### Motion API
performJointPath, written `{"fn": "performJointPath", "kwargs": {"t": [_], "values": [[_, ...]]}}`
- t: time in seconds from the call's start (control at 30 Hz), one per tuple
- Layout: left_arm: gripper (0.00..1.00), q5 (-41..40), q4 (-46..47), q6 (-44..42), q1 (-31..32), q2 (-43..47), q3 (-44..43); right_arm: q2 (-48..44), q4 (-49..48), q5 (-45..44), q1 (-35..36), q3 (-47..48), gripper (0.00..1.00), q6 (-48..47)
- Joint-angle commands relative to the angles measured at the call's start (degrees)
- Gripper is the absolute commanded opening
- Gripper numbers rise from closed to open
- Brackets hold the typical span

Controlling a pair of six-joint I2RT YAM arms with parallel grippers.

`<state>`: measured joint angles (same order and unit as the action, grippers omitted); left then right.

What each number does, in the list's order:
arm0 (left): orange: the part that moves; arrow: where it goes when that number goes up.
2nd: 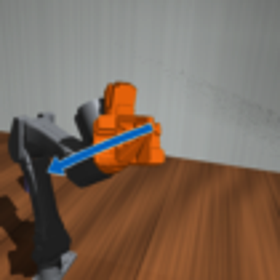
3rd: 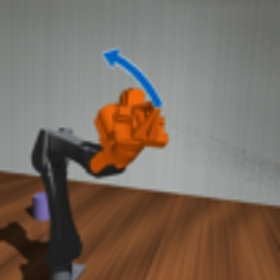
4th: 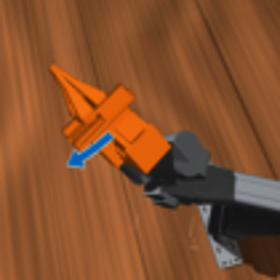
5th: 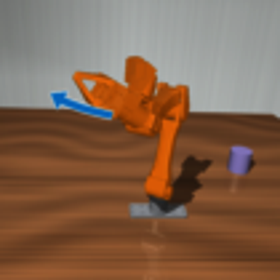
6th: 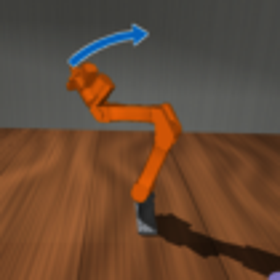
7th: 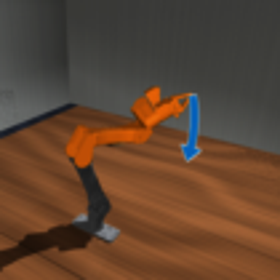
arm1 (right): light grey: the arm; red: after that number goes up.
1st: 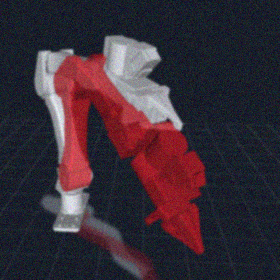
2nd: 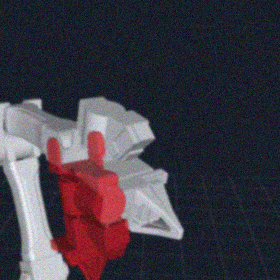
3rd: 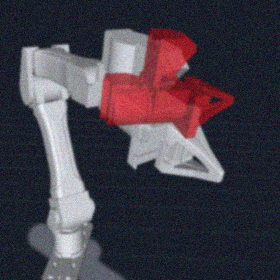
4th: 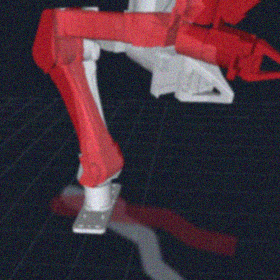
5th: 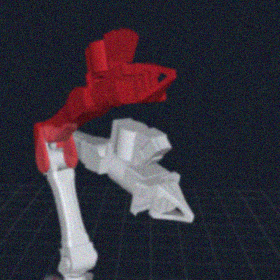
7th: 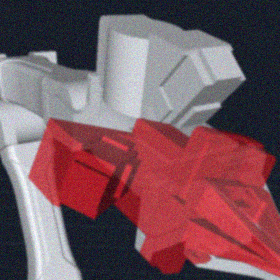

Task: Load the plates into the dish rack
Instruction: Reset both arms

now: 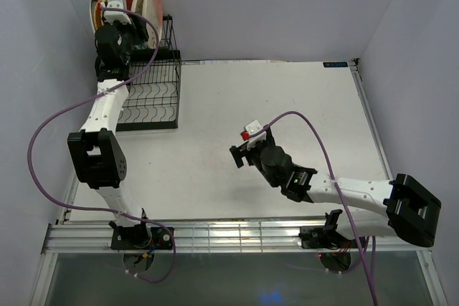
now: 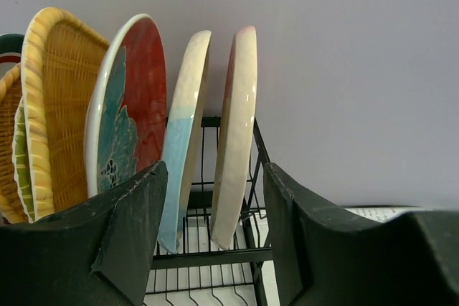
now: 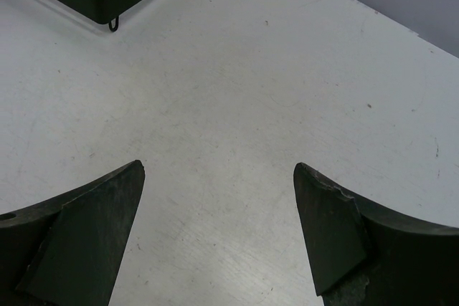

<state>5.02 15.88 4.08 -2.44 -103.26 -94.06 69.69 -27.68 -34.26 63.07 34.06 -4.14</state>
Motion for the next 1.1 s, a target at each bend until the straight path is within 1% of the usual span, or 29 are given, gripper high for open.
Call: {"fn": "performJointPath", "kwargs": {"t": [0.0, 0.27, 0.4, 0.53, 0.63, 0.73, 0.77, 0.87, 0.9, 0.93, 0.97, 1.0, 1.07], "values": [[0.66, 2.5, -0.7, -0.4, 0.0, 1.0, -3.6, -1.8, -3.6, 0.0, -0.1, 0.6, 0.9, 1.1], [0.67, 3.5, -3.2, -0.4, 0.1, -2.6, -8.6, -2.6, -3.6, 0.0, -0.1, 0.2, 0.9, 1.1], [0.67, 4.0, -3.2, 0.8, 0.1, -2.5, -8.0, -3.0, -3.5, -0.5, -0.1, -0.1, 0.9, 1.0], [0.7, 5.3, -3.0, 2.6, 0.0, 0.1, -4.9, -3.1, -3.5, -0.7, -0.1, -0.1, 0.9, 1.0], [0.72, 7.4, -2.6, 3.7, 0.0, 3.5, -0.8, -3.2, -3.5, -0.8, -0.1, -0.2, 0.9, 1.0], [0.75, 8.3, -1.7, 5.0, 0.1, 8.5, 5.3, -4.0, -3.5, -0.6, -0.1, -0.6, 0.9, 1.1], [0.77, 8.5, -1.1, 5.2, 0.1, 10.0, 8.9, -4.2, -3.5, -0.5, -0.1, -0.8, 0.9, 1.0], [0.81, 8.8, 1.0, 5.8, 0.1, 16.1, 15.5, -4.9, -3.5, -0.6, -0.1, -1.3, 0.9, 0.8], [0.82, 9.7, 1.9, 6.3, 0.1, 19.2, 20.4, -5.0, -3.5, -0.7, -0.1, -1.5, 0.9, 0.6], [0.84, 10.0, 2.7, 6.6, 0.0, 20.7, 22.8, -5.1, -3.6, -0.6, -0.1, -1.6, 0.9, 0.3], [0.85, 10.4, 4.1, 7.1, 0.1, 22.3, 25.2, -5.2, -3.6, -0.7, -0.1, -1.7, 0.9, 0.3], [0.86, 11.1, 4.7, 7.6, 0.1, 25.2, 29.8, -5.3, -3.6, -0.6, -0.1, -1.9, 0.9, 0.1], [0.87, 12.5, 6.1, 8.2, 0.1, 28.0, 34.1, -5.4, -4.0, -0.4, -0.1, -2.2, 0.9, -0.1]]}}
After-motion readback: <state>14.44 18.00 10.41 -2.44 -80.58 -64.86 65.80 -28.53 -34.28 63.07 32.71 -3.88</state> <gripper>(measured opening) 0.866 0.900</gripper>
